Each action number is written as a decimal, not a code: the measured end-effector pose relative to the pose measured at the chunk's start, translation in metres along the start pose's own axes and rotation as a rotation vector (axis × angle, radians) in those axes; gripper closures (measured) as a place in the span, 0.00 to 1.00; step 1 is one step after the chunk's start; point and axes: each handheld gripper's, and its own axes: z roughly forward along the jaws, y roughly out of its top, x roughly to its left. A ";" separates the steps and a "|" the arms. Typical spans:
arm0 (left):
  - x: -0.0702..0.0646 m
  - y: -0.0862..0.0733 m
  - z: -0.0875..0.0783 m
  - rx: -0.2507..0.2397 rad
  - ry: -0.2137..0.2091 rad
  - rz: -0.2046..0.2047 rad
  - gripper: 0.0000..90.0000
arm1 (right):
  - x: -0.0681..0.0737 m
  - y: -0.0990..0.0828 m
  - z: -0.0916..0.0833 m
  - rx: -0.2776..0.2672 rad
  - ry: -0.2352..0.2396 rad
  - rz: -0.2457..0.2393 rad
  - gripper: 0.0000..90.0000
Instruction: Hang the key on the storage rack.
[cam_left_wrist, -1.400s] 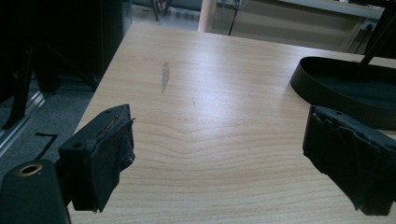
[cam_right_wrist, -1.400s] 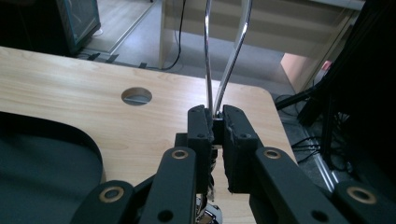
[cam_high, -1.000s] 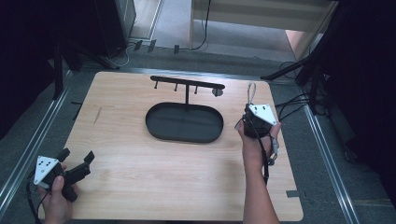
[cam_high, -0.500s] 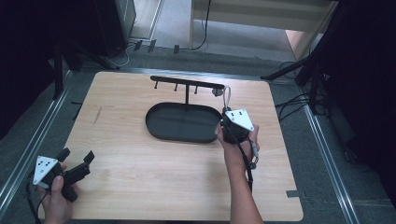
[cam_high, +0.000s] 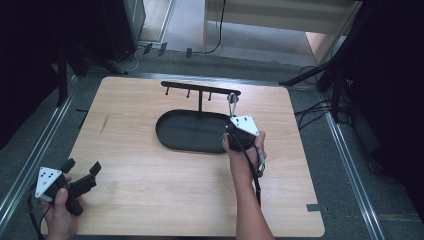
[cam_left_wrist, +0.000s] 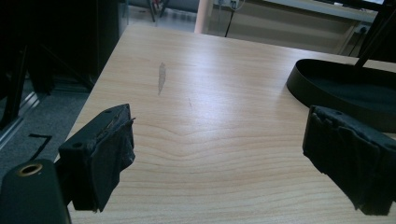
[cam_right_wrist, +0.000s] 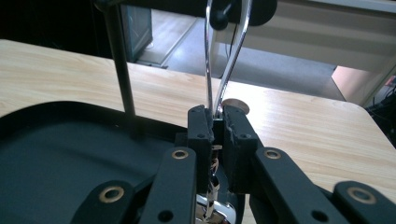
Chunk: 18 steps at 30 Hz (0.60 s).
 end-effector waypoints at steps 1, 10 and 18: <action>0.000 0.000 0.000 -0.001 -0.001 -0.001 0.10 | 0.000 0.000 0.003 0.007 -0.001 -0.001 0.93; 0.001 0.000 0.000 -0.002 -0.006 -0.005 0.10 | 0.003 0.000 0.022 0.062 0.003 -0.033 0.92; 0.001 0.000 0.000 0.001 -0.006 -0.008 0.10 | -0.008 -0.004 0.032 0.065 0.026 -0.062 0.81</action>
